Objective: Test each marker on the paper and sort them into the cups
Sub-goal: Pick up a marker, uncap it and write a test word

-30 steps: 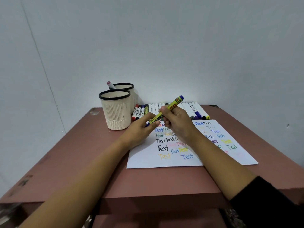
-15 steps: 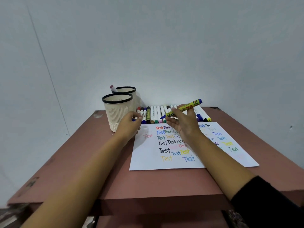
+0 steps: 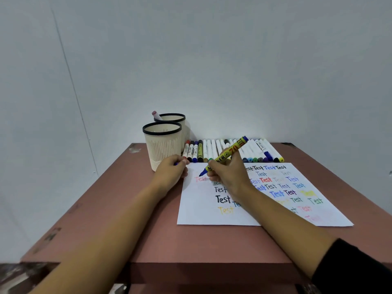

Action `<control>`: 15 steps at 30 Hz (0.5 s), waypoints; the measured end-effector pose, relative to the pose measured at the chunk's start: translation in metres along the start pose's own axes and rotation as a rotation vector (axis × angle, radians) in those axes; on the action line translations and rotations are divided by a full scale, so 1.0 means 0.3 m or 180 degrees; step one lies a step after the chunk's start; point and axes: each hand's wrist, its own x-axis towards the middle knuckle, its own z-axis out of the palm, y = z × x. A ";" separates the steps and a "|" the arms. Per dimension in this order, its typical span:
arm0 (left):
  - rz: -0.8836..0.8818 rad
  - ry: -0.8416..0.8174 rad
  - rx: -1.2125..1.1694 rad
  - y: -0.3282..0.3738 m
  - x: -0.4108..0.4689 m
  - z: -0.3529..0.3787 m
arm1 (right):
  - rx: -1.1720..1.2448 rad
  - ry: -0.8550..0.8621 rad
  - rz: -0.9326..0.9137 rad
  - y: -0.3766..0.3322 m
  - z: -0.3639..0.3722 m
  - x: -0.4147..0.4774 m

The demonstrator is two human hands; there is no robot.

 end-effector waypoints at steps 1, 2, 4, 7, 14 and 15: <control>0.0058 0.0020 0.0041 -0.002 -0.001 0.000 | -0.0112 -0.0040 -0.0047 0.008 0.007 -0.004; 0.0109 0.0035 0.0074 -0.002 -0.002 0.001 | -0.0206 -0.0068 -0.0073 0.013 0.012 -0.009; 0.0169 0.0039 0.0117 -0.002 -0.004 0.003 | -0.0296 -0.0066 -0.0094 0.017 0.017 -0.014; 0.0209 0.0044 0.0181 -0.007 -0.002 0.002 | -0.0360 -0.0106 -0.0126 0.016 0.021 -0.018; 0.0137 0.0013 0.0112 -0.021 0.004 -0.003 | -0.0573 -0.0152 -0.0260 0.025 0.027 -0.029; 0.0136 0.0009 0.0103 -0.021 0.004 -0.003 | -0.0630 -0.0075 -0.0284 0.024 0.027 -0.029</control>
